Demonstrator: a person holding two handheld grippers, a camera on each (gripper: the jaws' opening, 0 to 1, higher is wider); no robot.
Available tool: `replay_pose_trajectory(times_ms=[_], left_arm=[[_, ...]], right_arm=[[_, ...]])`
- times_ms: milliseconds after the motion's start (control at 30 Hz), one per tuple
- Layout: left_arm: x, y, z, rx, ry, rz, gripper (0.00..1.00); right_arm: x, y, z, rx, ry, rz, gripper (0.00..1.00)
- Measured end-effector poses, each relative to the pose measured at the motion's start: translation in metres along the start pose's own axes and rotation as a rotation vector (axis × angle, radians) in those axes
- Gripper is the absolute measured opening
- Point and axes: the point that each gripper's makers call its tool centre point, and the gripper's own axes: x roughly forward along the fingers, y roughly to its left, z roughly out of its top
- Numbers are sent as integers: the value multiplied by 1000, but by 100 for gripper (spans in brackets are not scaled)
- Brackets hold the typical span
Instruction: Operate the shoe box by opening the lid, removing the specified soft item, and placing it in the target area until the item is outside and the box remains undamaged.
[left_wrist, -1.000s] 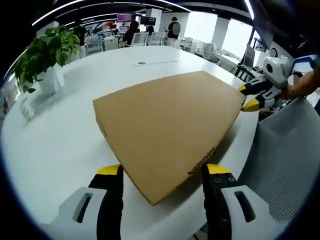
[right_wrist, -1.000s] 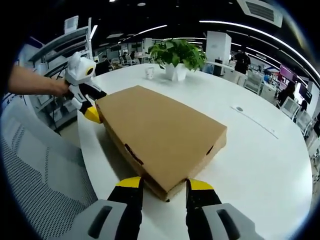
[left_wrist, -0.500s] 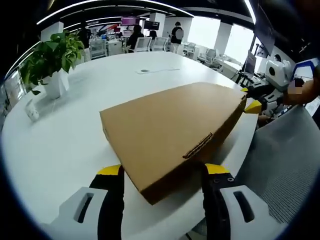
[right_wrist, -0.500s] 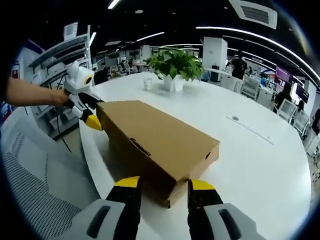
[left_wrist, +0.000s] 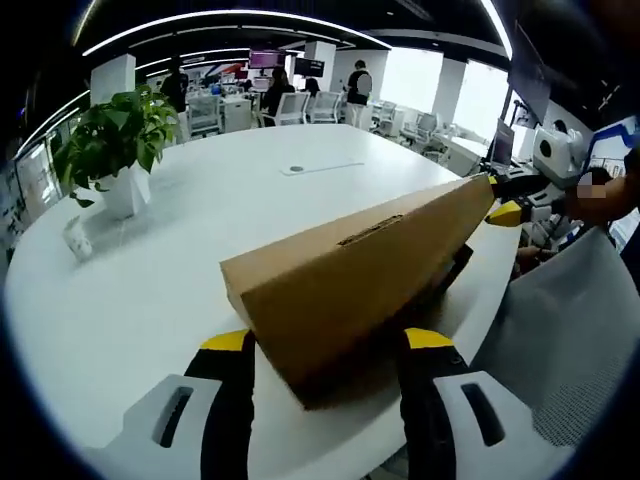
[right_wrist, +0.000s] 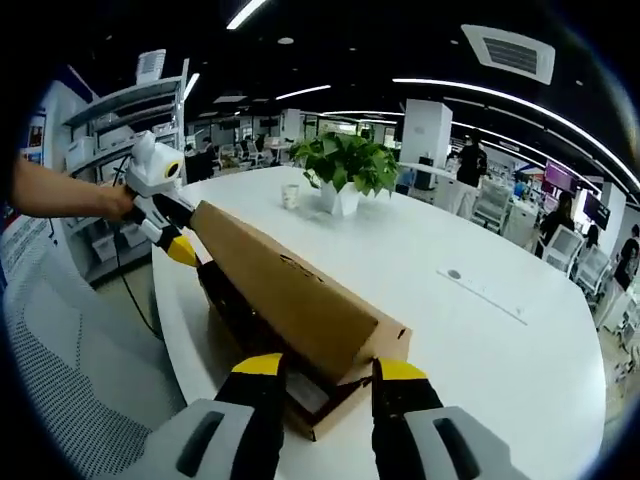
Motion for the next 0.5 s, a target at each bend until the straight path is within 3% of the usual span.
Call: replay_pose_trajectory(times_ms=[267, 333, 500], left_arm=[[1, 6, 15, -14, -40, 19, 54], [3, 1, 21, -18, -63, 0, 44], [12, -3, 36, 20, -86, 6, 42]], right_arm=[[1, -13, 18, -27, -39, -29, 29], [2, -17, 25, -29, -51, -37, 28], [4, -27, 35, -33, -64, -53, 26]])
